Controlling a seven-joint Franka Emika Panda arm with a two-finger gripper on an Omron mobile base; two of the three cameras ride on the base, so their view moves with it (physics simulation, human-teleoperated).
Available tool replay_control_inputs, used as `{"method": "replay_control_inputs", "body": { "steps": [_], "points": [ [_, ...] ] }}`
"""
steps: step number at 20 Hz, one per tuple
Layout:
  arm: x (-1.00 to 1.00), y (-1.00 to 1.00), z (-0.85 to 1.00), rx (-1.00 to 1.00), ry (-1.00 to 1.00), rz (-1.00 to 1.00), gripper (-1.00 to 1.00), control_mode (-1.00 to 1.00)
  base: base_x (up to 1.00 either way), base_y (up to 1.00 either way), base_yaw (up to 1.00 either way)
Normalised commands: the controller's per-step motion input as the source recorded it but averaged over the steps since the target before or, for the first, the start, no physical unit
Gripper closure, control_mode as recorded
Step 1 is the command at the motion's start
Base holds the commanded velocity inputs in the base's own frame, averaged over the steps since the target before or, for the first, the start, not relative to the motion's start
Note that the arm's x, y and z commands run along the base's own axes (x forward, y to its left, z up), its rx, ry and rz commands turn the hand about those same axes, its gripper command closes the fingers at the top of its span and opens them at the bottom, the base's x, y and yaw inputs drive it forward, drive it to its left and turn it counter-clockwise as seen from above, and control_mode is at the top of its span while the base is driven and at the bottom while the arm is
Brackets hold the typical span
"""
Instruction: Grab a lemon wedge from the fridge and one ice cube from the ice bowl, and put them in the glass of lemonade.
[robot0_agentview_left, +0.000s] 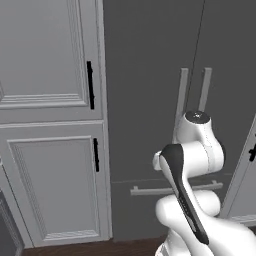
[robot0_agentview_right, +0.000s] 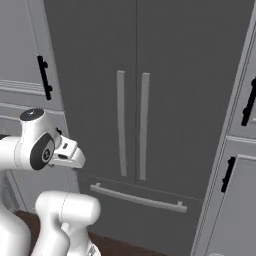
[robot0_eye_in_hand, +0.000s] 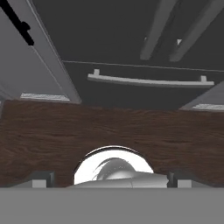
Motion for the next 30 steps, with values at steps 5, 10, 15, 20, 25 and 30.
{"method": "replay_control_inputs", "body": {
  "steps": [5, 10, 15, 20, 25, 30],
  "points": [
    [0.00, 0.00, 0.00, 0.00, 0.00, 0.00, -1.00, 1.00, -0.50, -0.33, -0.32],
    [0.00, 0.00, 0.00, 0.00, 0.00, 0.00, -1.00, 1.00, -0.50, -0.24, -0.29],
    [0.00, 0.00, 0.00, 0.00, 0.00, 0.00, -1.00, 1.00, -0.39, 0.00, -0.16],
    [0.00, 0.00, 0.00, 0.00, 0.00, 0.00, -1.00, 1.00, -0.30, -0.08, -0.05],
    [0.00, 0.00, 0.00, 0.00, 0.00, 0.00, -1.00, 1.00, -0.12, -0.02, 0.01],
    [0.00, 0.00, 0.00, 0.00, 0.00, 0.00, -1.00, 1.00, 0.00, 0.00, 0.07]
  ]
}}
